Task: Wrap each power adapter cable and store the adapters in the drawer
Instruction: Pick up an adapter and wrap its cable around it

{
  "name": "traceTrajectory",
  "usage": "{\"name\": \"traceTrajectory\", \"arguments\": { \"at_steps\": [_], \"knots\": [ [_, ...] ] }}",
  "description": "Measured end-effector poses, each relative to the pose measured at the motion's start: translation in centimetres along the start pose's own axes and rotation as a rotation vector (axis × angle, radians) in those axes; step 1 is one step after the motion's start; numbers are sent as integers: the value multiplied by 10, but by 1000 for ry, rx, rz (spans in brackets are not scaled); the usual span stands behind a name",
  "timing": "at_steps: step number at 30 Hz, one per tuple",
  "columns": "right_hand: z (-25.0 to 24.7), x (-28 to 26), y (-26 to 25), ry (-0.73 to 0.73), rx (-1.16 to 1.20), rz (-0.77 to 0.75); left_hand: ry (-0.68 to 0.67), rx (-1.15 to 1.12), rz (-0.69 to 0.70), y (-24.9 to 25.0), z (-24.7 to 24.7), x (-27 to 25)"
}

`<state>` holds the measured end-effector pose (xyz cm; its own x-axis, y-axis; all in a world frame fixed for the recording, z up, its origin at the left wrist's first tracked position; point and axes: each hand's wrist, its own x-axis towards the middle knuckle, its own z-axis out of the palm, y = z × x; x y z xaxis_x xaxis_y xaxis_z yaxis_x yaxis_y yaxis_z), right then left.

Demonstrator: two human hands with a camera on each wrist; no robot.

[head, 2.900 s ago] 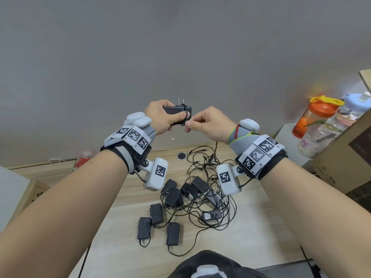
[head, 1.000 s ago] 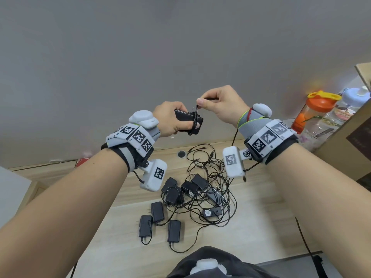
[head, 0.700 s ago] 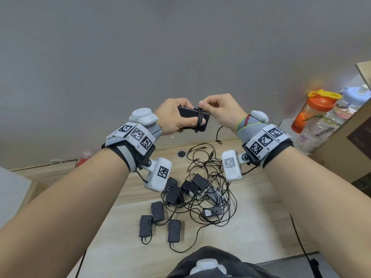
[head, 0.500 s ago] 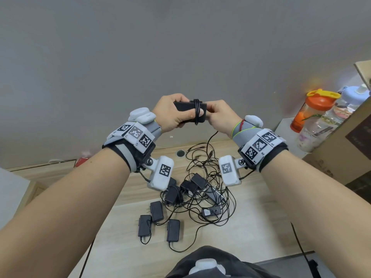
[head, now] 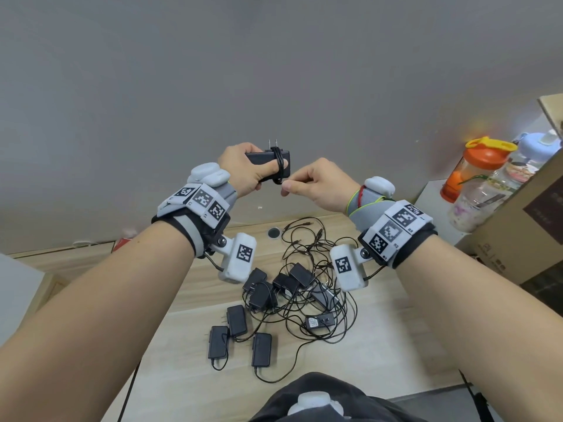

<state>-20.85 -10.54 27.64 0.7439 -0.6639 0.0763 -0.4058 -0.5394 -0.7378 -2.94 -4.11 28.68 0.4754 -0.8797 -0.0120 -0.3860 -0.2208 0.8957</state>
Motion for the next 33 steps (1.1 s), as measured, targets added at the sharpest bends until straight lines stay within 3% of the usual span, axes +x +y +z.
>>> {"name": "traceTrajectory", "arguments": {
  "at_steps": [9,18,25,33],
  "knots": [
    [-16,12,1,36,14,-49,-84,350,60,-2,-4,-6],
    [-25,19,12,160,120,-29,-253,380,115,6,1,-15],
    [-22,19,21,207,182,-5,-345,74,123,15,5,-19],
    [7,10,21,97,121,97,-221,-224,84,21,6,-16]
  ]
}}
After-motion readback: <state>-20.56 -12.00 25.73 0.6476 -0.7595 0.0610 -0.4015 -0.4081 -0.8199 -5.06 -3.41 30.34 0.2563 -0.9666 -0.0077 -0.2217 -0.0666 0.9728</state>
